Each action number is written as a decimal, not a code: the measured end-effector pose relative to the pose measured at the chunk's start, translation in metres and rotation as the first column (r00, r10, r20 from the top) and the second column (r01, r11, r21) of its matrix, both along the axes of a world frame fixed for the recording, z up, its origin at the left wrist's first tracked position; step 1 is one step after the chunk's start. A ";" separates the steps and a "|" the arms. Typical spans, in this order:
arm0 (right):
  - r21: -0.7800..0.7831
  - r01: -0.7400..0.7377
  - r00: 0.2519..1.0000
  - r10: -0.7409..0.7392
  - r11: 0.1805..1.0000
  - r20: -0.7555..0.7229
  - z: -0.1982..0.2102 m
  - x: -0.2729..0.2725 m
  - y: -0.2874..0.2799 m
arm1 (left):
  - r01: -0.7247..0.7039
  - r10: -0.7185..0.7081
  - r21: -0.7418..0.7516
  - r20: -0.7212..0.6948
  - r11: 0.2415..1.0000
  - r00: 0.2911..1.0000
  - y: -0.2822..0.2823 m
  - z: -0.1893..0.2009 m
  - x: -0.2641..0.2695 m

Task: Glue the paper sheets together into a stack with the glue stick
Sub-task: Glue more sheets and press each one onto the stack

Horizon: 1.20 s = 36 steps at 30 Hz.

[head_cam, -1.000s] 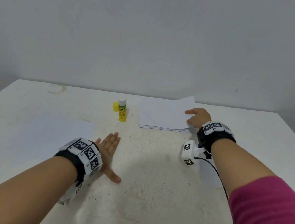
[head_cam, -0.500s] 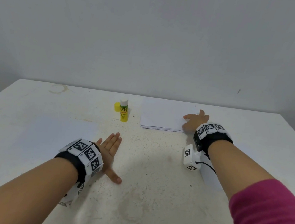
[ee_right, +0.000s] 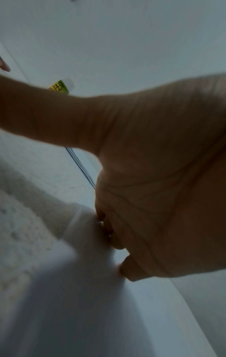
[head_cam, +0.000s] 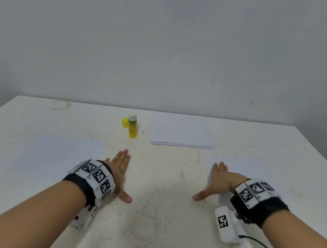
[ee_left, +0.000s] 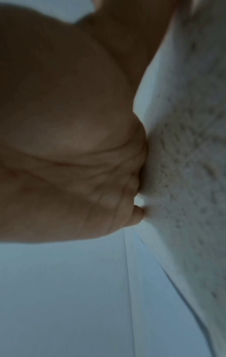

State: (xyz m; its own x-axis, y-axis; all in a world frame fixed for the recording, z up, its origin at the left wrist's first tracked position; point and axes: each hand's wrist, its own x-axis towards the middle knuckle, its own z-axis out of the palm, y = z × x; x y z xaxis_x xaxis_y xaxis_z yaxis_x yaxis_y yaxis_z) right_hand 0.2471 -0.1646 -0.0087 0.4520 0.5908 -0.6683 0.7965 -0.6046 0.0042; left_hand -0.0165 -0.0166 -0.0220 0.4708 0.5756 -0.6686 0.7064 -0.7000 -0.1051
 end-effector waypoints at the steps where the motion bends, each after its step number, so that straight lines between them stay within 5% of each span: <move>1: -0.001 0.010 1.000 -0.010 1.000 -0.005 0.001 -0.003 0.001 | -0.002 0.002 -0.004 0.003 1.000 1.000 -0.001 0.000 0.000; 6: -0.023 0.024 0.999 -0.024 0.999 0.028 -0.002 -0.010 0.002 | 0.015 -0.004 -0.061 0.179 0.998 0.984 0.003 0.014 -0.013; 9: -0.008 0.023 1.000 -0.022 1.000 0.017 -0.003 -0.010 0.001 | -0.095 0.088 0.002 0.358 0.995 0.930 0.024 0.026 -0.043; 13: -0.004 0.012 1.000 -0.011 1.000 0.017 -0.003 -0.010 -0.001 | -0.295 0.260 0.175 0.198 0.939 0.945 0.050 0.022 -0.082; 21: 0.021 0.011 1.000 -0.012 1.000 0.019 -0.003 -0.012 -0.002 | -0.256 0.212 0.218 0.205 0.942 0.955 0.052 0.026 -0.092; 29: 0.042 0.016 1.000 -0.017 0.999 0.026 -0.003 -0.013 -0.004 | -0.181 0.113 0.206 0.304 0.962 0.946 -0.018 0.046 -0.013; 36: 0.045 0.034 0.999 -0.036 0.998 0.037 -0.002 -0.012 -0.002 | -0.110 0.084 0.063 0.327 0.992 0.941 -0.077 0.013 0.059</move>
